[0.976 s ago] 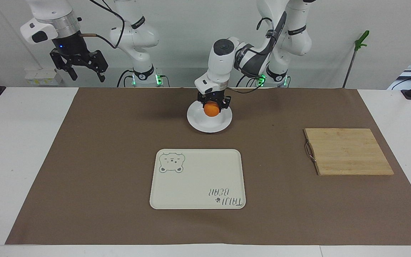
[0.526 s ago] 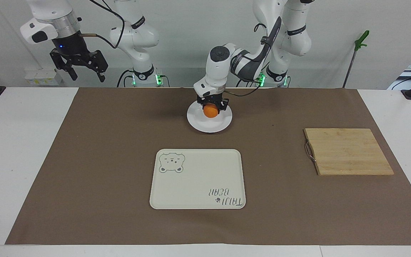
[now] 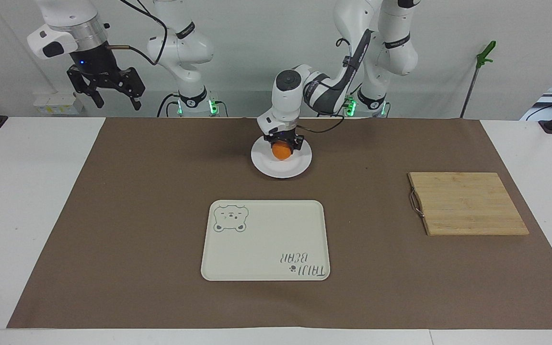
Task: Place orange and plate with both arms
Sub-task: 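Carry the orange with the left gripper onto the white plate and release, then return the left gripper to the board while the right gripper approaches the plate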
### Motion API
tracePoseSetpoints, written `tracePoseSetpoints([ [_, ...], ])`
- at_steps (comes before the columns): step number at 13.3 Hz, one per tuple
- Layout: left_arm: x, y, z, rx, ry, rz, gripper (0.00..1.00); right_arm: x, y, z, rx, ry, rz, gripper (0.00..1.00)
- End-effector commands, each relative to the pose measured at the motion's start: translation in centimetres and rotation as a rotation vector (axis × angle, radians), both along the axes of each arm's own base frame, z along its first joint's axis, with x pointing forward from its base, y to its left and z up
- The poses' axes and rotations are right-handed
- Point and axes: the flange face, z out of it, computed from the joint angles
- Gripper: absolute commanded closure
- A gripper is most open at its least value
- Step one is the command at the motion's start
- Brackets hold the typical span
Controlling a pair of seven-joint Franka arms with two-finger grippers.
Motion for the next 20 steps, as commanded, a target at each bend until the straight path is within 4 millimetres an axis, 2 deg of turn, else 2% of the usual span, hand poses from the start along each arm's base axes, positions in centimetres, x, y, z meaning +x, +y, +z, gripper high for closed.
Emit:
tracePoseSetpoints([
  [1,0.1,0.3,-0.1,-0.011,-0.006,0.021,0.69,-0.1,-0.3,0.0,0.021,-0.001,0.016,0.0],
  [3,0.3,0.5,-0.1,-0.01,-0.005,0.026,0.3,0.0,-0.3,-0.1,0.021,0.001,0.016,0.0],
  [4,0.4,0.5,-0.1,-0.012,-0.006,0.021,0.08,0.0,-0.3,-0.1,0.021,0.001,0.015,0.0],
  [5,0.7,0.7,0.0,-0.013,-0.007,0.019,0.0,-0.1,-0.2,0.0,0.021,0.001,0.018,0.0],
  [7,1.9,1.4,0.7,-0.02,-0.013,0.04,0.0,-0.1,0.7,-0.1,0.021,0.005,0.062,0.0],
  [9,4.0,2.2,2.1,-0.04,-0.035,0.072,0.0,-0.2,1.4,-1.3,0.072,0.029,0.097,0.0],
  [11,6.4,3.5,3.8,-0.06,-0.062,0.112,0.0,-0.3,2.0,-3.6,0.183,0.062,0.09,0.0],
  [13,9.1,4.8,6.8,-0.073,-0.115,0.134,0.0,0.2,3.4,-5.9,0.243,0.062,0.101,0.0],
  [15,11.8,6.7,8.8,-0.047,-0.181,0.138,0.0,0.5,4.0,-8.9,0.317,0.064,0.14,0.0],
  [16,14.0,8.7,10.3,-0.05,-0.209,0.177,0.0,0.6,4.3,-10.3,0.348,0.069,0.166,0.0],
  [18,16.6,13.4,14.1,-0.063,-0.262,0.165,0.0,0.5,4.8,-12.7,0.417,0.077,0.214,0.0],
  [20,18.1,18.4,17.5,-0.056,-0.281,0.14,0.0,-0.1,5.4,-15.1,0.505,0.095,0.242,0.0],
])
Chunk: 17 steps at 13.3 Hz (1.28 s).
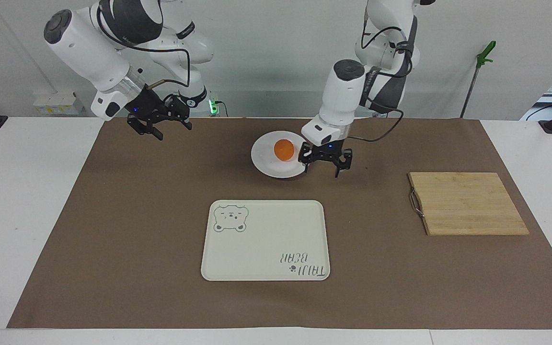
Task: Place orange and plate with both arms
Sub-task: 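Return the left gripper to the board while the right gripper approaches the plate, then grasp the white plate rim with the right gripper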
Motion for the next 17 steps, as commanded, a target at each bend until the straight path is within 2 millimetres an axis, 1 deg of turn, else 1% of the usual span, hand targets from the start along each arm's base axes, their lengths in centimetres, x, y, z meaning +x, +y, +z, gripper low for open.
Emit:
tracePoseSetpoints([
  [1,1.3,6.2,5.0,0.032,-0.018,-0.026,0.0,-0.9,0.3,-2.9,0.112,-0.002,0.034,0.0],
  [3,2.8,10.0,8.3,0.058,-0.002,-0.065,0.0,-1.3,0.7,-5.6,0.186,0.006,0.027,0.0],
  [5,3.7,14.6,11.1,0.085,0.029,-0.103,0.0,-2.0,1.3,-8.5,0.273,0.016,-0.011,0.0],
  [7,3.6,18.9,14.6,0.101,0.047,-0.129,0.0,-2.9,2.0,-10.6,0.328,0.018,-0.041,0.0],
  [8,3.6,21.0,16.5,0.105,0.054,-0.123,0.0,-3.3,3.1,-11.7,0.35,0.024,-0.038,0.0],
  [9,3.5,22.9,18.2,0.11,0.062,-0.115,0.0,-3.7,3.6,-12.9,0.391,0.017,-0.047,0.0],
  [10,3.3,24.3,19.3,0.111,0.079,-0.116,0.0,-4.1,3.9,-14.2,0.411,-0.004,-0.06,0.0],
  [11,3.1,25.4,19.7,0.113,0.096,-0.121,0.0,-4.5,4.8,-15.0,0.423,-0.001,-0.064,0.0],
  [12,2.9,25.8,20.6,0.114,0.096,-0.122,0.0,-4.8,5.6,-15.6,0.443,0.011,-0.075,0.0],
  [14,2.6,27.5,21.3,0.112,0.117,-0.092,0.0,-6.1,7.0,-17.8,0.474,0.002,-0.092,0.0],
  [16,2.3,27.3,22.0,0.107,0.11,-0.092,0.0,-7.3,8.9,-20.1,0.478,-0.003,-0.101,0.0],
  [17,2.1,27.2,22.3,0.105,0.094,-0.092,0.0,-7.6,9.3,-21.2,0.486,-0.003,-0.113,0.0],
])
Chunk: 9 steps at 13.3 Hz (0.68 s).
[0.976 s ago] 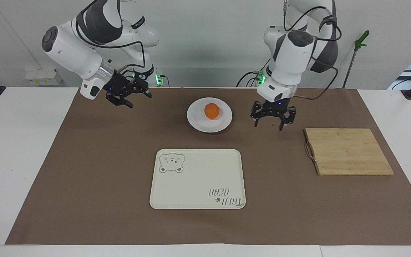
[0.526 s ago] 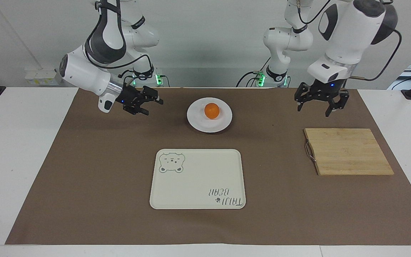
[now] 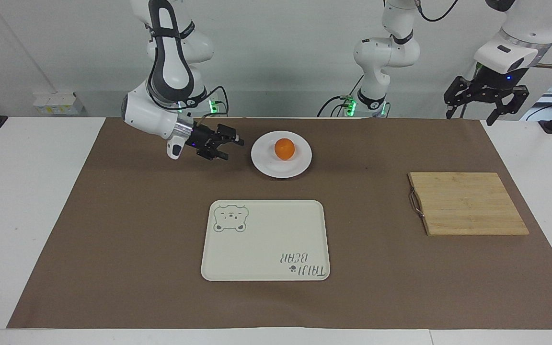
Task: Place orange and plate with both arms
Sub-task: 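Grasp the white plate rim with the right gripper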
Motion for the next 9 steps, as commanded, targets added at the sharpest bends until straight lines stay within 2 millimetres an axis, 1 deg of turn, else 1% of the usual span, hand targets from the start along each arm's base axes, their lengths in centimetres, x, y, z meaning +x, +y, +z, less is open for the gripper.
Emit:
tracePoseSetpoints([
  [1,-0.2,0.1,0.8,0.01,0.001,-0.008,0.0,-1.4,1.3,-3.3,0.032,-0.002,-0.03,0.0],
  [3,-0.2,-0.1,0.8,0.01,0.001,-0.011,0.0,-2.2,2.8,-5.7,0.037,-0.004,-0.044,0.0],
  [4,-0.2,-0.2,0.8,0.01,0.003,-0.011,0.0,-2.5,3.5,-6.3,0.036,0.009,-0.041,0.0],
  [5,-0.2,-0.2,0.7,0.01,0.004,-0.011,0.0,-2.9,3.7,-7.1,0.039,0.027,-0.053,0.0],
  [7,-0.2,-0.1,0.7,0.008,0.004,-0.009,0.0,-3.5,4.5,-7.7,0.039,0.03,-0.058,0.0],
  [9,-0.2,-0.1,0.7,0.01,0.004,-0.009,0.0,-4.3,4.4,-8.5,0.043,0.055,-0.073,0.0],
])
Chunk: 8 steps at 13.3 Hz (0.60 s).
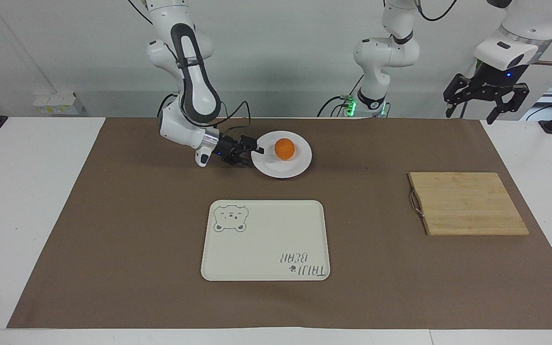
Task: Place orange and plate with both arms
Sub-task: 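Grasp the white plate rim with the right gripper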
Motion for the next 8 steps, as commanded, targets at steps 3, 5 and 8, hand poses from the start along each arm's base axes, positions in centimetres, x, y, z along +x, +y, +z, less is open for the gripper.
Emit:
tracePoseSetpoints([
  [3,-0.2,0.2,0.5,0.008,0.011,-0.003,0.0,-2.4,0.1,-1.4,0.011,0.021,-0.015,0.0],
  [5,-0.2,0.3,0.5,0.01,0.011,-0.002,0.0,-2.9,0.1,-1.5,0.007,0.026,-0.011,0.0],
  [8,-0.2,0.2,0.5,0.01,0.01,-0.003,0.0,-3.5,0.9,-1.6,0.017,0.039,-0.013,0.0],
])
